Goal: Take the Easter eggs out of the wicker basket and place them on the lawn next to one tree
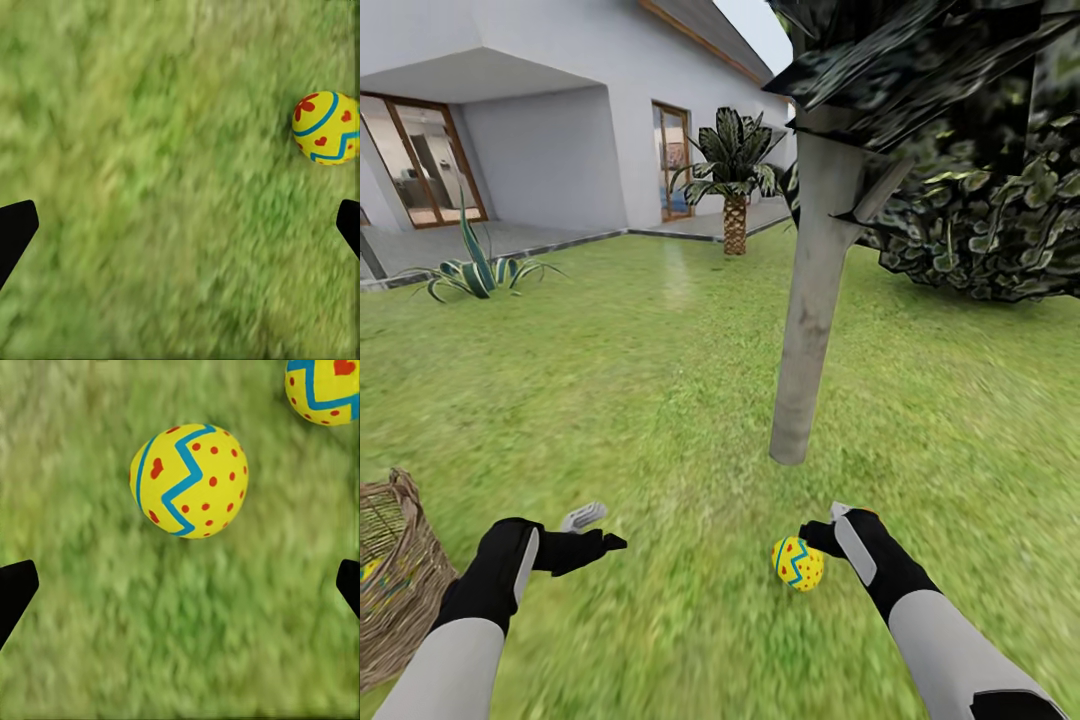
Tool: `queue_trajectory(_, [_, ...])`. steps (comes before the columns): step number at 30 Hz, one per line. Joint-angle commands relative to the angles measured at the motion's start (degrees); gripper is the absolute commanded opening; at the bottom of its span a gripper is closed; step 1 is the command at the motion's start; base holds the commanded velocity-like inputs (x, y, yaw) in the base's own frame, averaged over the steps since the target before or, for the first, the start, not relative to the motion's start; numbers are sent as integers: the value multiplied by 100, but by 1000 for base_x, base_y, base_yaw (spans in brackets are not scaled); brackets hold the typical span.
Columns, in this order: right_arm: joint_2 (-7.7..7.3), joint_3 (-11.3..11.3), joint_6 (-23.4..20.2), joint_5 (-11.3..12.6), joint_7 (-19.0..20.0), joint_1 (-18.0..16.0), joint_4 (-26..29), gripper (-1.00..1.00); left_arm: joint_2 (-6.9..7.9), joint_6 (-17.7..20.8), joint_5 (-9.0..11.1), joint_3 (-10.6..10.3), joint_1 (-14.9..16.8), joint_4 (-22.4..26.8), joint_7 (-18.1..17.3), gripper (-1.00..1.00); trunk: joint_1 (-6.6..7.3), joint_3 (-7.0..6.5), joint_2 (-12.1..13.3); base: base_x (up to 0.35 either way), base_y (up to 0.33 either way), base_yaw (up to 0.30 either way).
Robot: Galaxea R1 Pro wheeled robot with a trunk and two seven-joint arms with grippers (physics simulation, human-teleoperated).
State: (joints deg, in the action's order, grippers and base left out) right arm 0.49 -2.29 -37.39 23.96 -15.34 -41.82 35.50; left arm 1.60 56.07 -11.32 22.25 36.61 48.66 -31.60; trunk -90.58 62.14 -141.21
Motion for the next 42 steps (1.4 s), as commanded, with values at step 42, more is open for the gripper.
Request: queue_trajectory(42, [56, -40, -21, 71, -163, -1, 18, 100, -90, 45, -62, 16, 4, 3, -41, 100, 924, -749, 1684, -66, 0, 0])
